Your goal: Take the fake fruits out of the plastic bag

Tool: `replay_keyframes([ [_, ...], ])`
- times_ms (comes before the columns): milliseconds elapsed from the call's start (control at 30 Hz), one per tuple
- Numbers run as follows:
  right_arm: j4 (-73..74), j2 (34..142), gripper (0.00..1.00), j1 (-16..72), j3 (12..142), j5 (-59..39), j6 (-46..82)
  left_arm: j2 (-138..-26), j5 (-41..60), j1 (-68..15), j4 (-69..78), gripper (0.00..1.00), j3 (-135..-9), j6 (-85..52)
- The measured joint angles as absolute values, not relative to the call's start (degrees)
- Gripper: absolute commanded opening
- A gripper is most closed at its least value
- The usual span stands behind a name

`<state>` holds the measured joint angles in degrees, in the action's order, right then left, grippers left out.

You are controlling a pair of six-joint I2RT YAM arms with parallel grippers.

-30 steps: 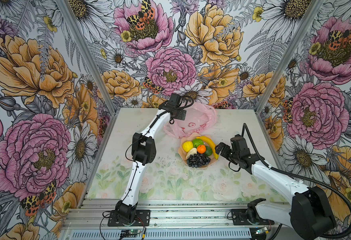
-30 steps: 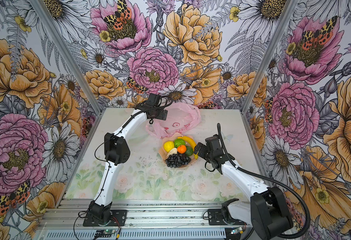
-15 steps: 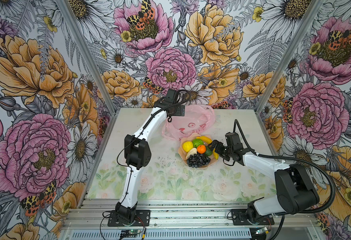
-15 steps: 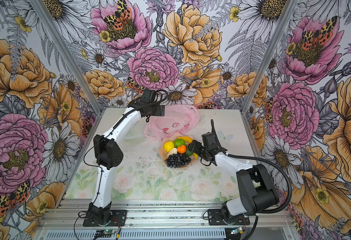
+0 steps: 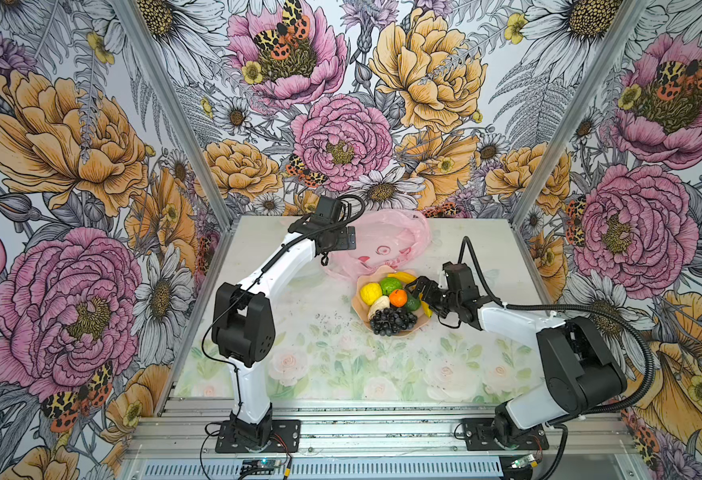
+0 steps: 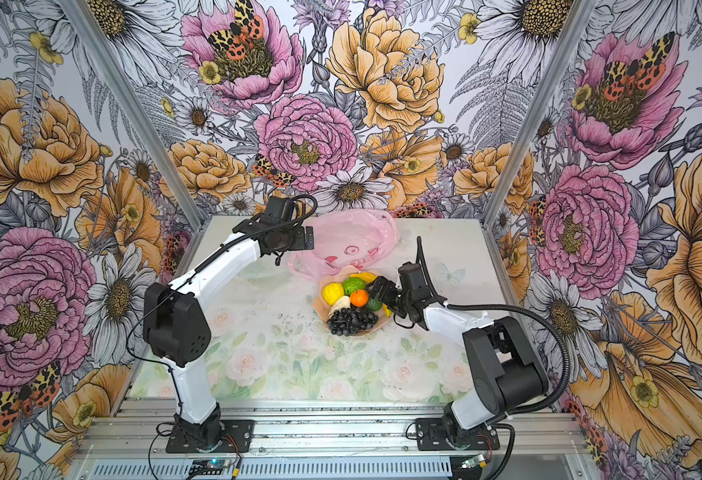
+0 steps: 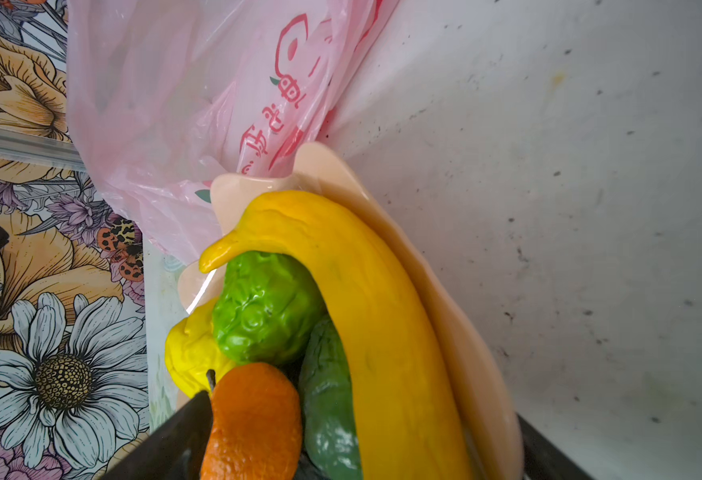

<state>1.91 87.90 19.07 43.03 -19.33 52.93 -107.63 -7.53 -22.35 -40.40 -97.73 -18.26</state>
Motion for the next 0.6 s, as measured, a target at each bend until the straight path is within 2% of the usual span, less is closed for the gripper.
replay_keyframes([
  [600,4.03,92.01,0.98,24.75,45.89,-18.87,54.68,-83.4,-8.29,-13.74,-20.36,0.99,-58.65,-28.56],
])
